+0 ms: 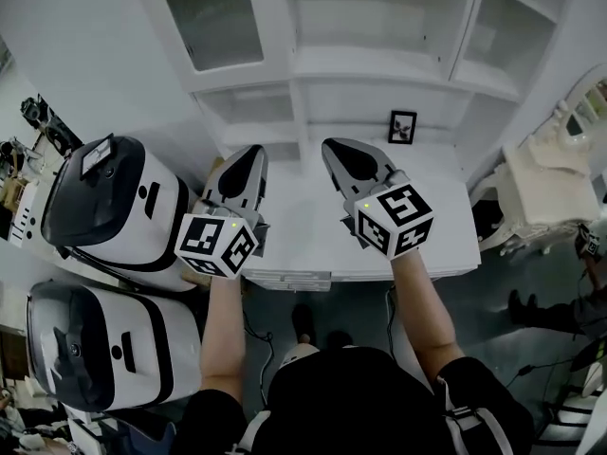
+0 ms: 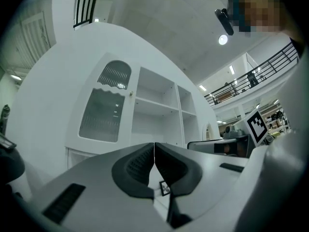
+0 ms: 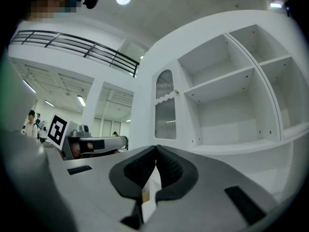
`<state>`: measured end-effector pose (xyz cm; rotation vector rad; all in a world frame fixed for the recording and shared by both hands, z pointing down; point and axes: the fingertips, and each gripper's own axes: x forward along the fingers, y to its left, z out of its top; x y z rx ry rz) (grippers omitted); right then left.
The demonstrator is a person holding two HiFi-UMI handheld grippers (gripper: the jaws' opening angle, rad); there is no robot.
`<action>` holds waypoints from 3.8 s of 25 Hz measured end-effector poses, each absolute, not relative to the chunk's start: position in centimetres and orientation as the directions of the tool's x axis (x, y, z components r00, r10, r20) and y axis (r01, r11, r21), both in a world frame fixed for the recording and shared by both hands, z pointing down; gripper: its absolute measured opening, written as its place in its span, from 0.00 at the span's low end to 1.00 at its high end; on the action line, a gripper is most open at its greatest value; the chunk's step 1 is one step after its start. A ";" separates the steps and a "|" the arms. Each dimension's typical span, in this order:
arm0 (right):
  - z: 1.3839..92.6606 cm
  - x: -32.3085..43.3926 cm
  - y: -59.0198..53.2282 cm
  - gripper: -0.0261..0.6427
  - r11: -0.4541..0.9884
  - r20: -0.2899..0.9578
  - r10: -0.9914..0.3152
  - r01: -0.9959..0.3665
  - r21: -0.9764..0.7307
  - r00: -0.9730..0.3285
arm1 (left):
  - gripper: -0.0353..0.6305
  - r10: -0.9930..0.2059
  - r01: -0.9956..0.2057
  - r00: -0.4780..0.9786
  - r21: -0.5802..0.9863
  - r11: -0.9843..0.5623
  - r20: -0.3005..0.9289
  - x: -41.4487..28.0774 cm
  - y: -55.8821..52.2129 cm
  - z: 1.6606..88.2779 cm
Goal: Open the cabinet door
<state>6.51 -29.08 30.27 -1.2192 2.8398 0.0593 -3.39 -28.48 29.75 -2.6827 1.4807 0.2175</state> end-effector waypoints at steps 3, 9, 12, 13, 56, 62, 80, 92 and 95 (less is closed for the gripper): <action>28.9 5.1 -30.8 0.06 0.672 -0.075 -0.737 -0.740 0.022 -0.672 | 0.09 -0.819 -0.833 0.546 -0.003 -0.554 -0.178 -4.4 -30.8 28.4; 26.2 2.6 -34.0 0.06 0.639 -0.098 -0.760 -0.766 0.073 -0.643 | 0.09 -0.781 -0.805 0.583 -0.033 -0.592 -0.226 -6.1 -34.5 25.6; 25.0 1.8 -35.3 0.06 0.620 -0.108 -0.772 -0.779 0.094 -0.627 | 0.09 -0.765 -0.794 0.597 -0.041 -0.606 -0.242 -7.0 -36.1 24.6; 24.7 1.6 -35.7 0.06 0.614 -0.111 -0.775 -0.783 0.100 -0.622 | 0.09 -0.760 -0.790 0.602 -0.042 -0.612 -0.247 -7.3 -36.6 24.2; 15.5 1.8 -43.7 0.06 0.489 -0.187 -0.832 -0.850 0.196 -0.522 | 0.23 -0.669 -0.748 0.662 -0.247 -0.616 -0.337 -5.3 -48.9 11.4; 14.2 2.2 -44.9 0.06 0.496 -0.193 -0.826 -0.846 0.195 -0.529 | 0.23 -0.672 -0.761 0.648 -0.279 -0.586 -0.358 -4.8 -50.0 8.9; 12.5 3.4 -46.2 0.06 0.500 -0.201 -0.821 -0.843 0.200 -0.535 | 0.25 -0.691 -0.788 0.615 -0.323 -0.524 -0.379 -2.7 -53.1 5.0; 13.5 3.6 -46.3 0.06 0.514 -0.173 -0.821 -0.836 0.194 -0.545 | 0.25 -0.715 -0.821 0.571 -0.297 -0.488 -0.403 -2.6 -54.1 3.6; 14.0 3.8 -46.5 0.06 0.513 -0.161 -0.825 -0.837 0.193 -0.542 | 0.25 -0.723 -0.830 0.558 -0.292 -0.476 -0.407 -2.7 -54.4 3.6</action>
